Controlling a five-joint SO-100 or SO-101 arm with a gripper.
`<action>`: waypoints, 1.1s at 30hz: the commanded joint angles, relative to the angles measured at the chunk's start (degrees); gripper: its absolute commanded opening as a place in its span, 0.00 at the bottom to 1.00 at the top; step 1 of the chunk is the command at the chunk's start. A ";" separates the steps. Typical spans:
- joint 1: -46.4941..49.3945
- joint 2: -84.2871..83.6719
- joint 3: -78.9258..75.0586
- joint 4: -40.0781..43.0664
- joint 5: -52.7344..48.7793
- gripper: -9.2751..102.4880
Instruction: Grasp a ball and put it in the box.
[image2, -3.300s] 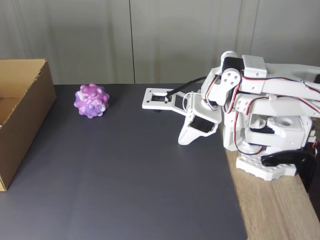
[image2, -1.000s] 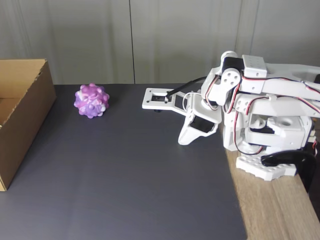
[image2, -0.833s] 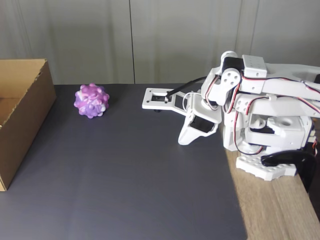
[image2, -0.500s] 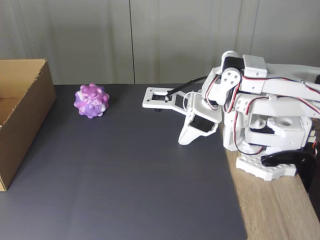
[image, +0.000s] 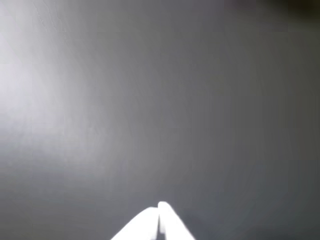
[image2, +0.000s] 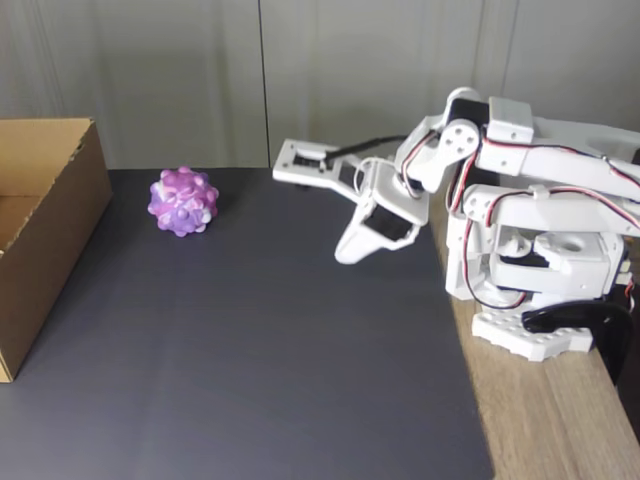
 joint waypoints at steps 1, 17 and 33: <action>1.23 0.00 -4.66 -2.55 2.11 0.08; 5.45 -42.10 -35.68 -24.70 6.33 0.08; 10.11 -66.09 -52.38 -36.30 7.73 0.15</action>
